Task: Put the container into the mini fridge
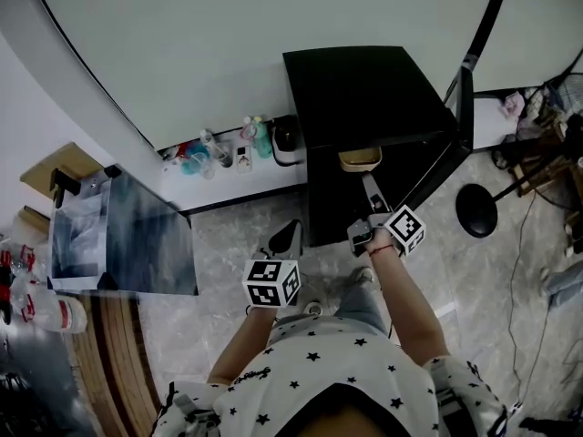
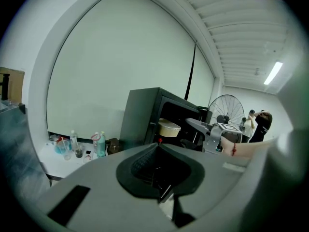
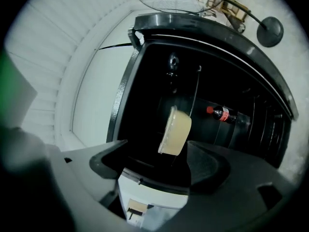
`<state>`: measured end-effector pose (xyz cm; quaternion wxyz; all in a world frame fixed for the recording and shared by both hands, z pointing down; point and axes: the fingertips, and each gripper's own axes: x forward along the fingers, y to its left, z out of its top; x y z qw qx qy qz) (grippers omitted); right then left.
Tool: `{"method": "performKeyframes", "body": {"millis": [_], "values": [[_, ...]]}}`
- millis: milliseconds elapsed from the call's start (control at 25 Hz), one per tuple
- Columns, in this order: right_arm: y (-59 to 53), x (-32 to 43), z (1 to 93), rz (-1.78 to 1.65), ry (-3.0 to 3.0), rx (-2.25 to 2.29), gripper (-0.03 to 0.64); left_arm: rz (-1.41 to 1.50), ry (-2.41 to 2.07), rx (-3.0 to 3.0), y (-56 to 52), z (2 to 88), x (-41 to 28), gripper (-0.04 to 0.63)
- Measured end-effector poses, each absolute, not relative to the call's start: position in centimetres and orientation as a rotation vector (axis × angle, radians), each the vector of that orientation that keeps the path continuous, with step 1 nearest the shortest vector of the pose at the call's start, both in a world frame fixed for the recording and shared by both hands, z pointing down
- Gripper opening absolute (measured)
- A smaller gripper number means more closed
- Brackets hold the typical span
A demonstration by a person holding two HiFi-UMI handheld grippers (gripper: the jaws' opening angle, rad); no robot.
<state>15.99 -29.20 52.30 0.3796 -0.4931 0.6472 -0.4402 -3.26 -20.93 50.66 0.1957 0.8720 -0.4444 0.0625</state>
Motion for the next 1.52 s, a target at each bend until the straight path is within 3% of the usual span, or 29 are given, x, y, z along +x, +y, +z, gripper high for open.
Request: {"method": "performKeyframes", "body": {"millis": [320,640,840,1520], "values": [[-23.9,14.1,51.4,-1.022,1.800,-1.438,0.155,0.186,-1.148,2.506,-18.8,50.5,-3.6,0.012],[-18.5,12.8,51.3,-0.892,1.962,-1.698,0.032,0.211,-1.023,2.571,-16.2,50.7,-2.5,0.012],[-15.3,12.4,50.4,-0.744,2.071,-1.873,-0.005,0.213,-0.965,2.598,-15.0,50.6,-1.7,0.012],[-9.0,12.7,49.2,-0.425,2.272,-2.135,-0.006,0.219,-0.862,2.642,-12.4,50.7,1.5,0.012]]}}
